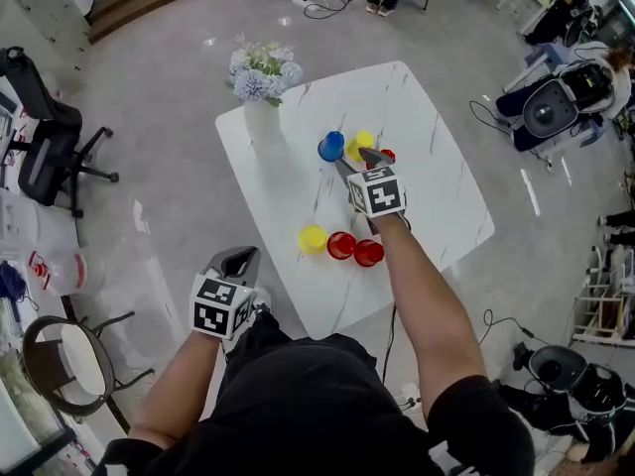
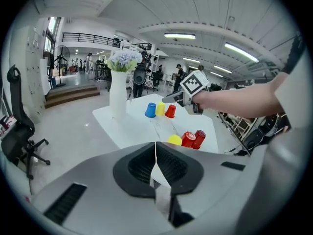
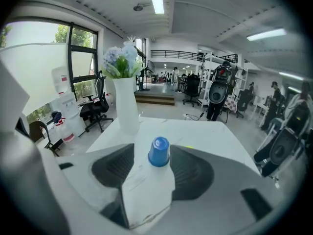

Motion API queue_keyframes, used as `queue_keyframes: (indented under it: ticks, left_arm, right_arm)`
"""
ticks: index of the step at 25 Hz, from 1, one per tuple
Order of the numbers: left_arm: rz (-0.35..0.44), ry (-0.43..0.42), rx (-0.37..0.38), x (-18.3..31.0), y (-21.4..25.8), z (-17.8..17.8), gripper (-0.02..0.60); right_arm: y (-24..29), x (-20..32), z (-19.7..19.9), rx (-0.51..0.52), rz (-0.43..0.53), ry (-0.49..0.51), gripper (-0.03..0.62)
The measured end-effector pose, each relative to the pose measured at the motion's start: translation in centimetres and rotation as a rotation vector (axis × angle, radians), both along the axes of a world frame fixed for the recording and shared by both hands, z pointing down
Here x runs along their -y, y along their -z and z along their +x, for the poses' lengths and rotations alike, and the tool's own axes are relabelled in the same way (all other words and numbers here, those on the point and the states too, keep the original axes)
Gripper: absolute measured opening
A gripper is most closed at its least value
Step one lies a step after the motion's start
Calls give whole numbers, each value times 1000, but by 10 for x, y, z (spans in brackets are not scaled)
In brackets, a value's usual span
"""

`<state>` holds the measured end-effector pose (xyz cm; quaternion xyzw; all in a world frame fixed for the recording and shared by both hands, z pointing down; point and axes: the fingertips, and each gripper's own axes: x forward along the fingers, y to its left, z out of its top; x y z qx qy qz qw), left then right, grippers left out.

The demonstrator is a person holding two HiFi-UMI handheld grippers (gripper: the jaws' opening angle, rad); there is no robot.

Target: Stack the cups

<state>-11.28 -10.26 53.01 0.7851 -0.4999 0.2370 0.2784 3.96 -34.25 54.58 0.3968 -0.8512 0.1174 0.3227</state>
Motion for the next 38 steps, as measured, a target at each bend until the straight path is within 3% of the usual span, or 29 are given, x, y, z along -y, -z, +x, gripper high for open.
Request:
queue_keyframes:
  ticks: [9, 19, 27, 38]
  left_arm:
    - [-55, 71, -13, -11, -17, -16, 9]
    - [-86, 118, -23, -20, -29, -35, 9]
    - [-86, 87, -25, -15, -31, -35, 9]
    - [0, -42, -39, 2, -8, -11, 9]
  right_arm:
    - [-40, 49, -26, -47, -48, -26, 229]
    - [-71, 60, -28, -100, -72, -39, 229]
    - [-55, 56, -31, -82, -33, -21, 210]
    - [23, -9, -14, -45, 68, -13, 210]
